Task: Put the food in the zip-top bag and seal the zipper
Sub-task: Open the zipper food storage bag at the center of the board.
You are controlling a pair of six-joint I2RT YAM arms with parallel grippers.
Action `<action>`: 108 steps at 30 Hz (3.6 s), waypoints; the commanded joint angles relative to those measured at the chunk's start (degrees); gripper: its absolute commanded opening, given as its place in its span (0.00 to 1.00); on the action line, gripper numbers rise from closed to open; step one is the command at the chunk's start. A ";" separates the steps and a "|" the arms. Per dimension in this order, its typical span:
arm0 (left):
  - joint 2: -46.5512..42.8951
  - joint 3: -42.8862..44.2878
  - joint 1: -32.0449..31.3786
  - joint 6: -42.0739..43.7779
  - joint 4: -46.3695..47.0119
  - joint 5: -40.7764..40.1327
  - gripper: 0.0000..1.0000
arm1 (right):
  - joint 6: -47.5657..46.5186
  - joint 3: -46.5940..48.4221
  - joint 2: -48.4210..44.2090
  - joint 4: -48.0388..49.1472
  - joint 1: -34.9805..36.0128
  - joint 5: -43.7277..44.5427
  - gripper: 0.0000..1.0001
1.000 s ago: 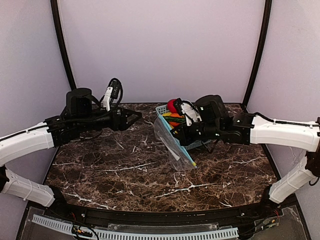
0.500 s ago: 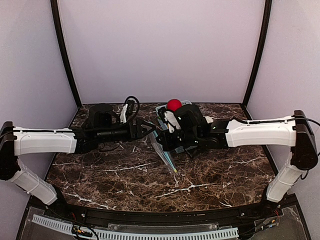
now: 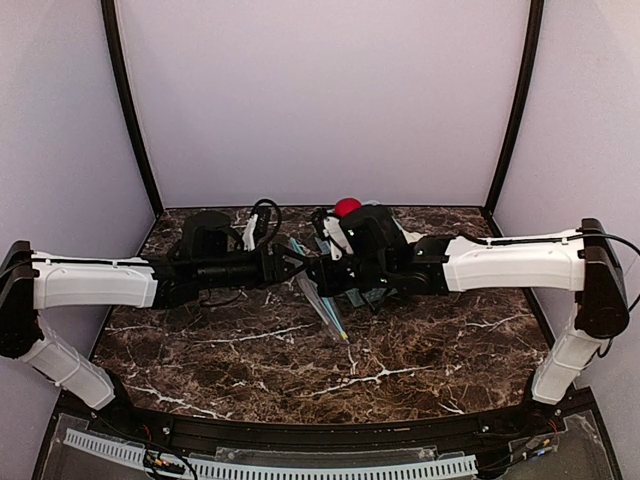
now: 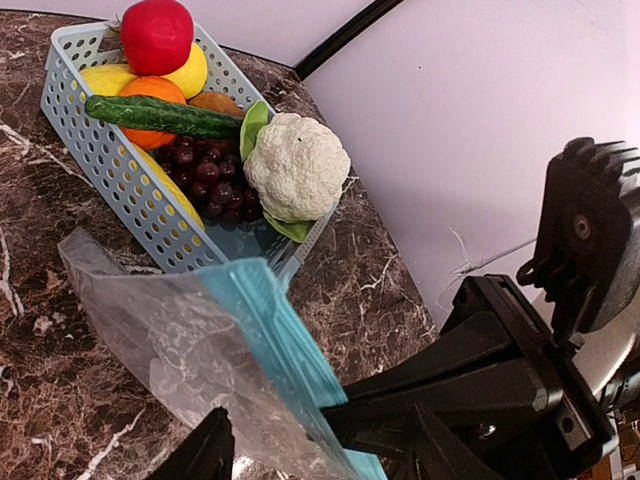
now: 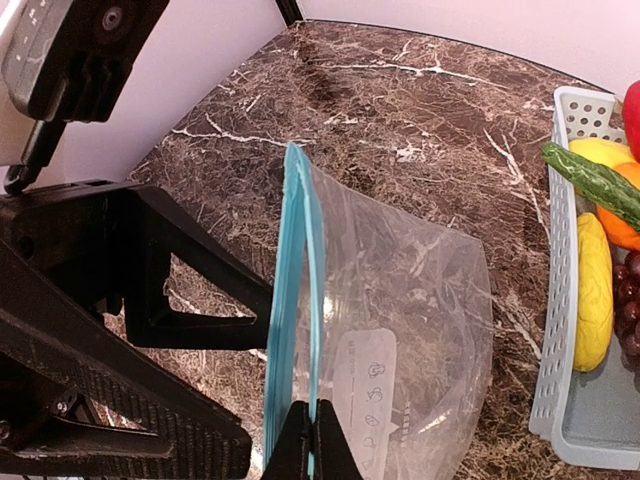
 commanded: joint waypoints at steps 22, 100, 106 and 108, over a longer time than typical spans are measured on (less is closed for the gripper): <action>0.97 0.07 -0.13 0.17 -7.16 -5.74 0.49 | -2.43 4.06 1.95 -3.13 2.15 5.84 0.00; -7.89 5.39 -0.11 15.93 -33.04 -19.04 0.01 | 5.78 5.04 6.86 -25.04 -3.01 16.27 0.57; -7.65 5.70 -0.09 16.20 -33.09 -19.64 0.01 | 5.26 5.36 5.76 -24.26 -3.36 13.63 0.50; -6.90 6.00 -0.10 16.15 -32.25 -18.45 0.01 | 4.42 5.04 4.97 -21.99 -3.32 11.44 0.49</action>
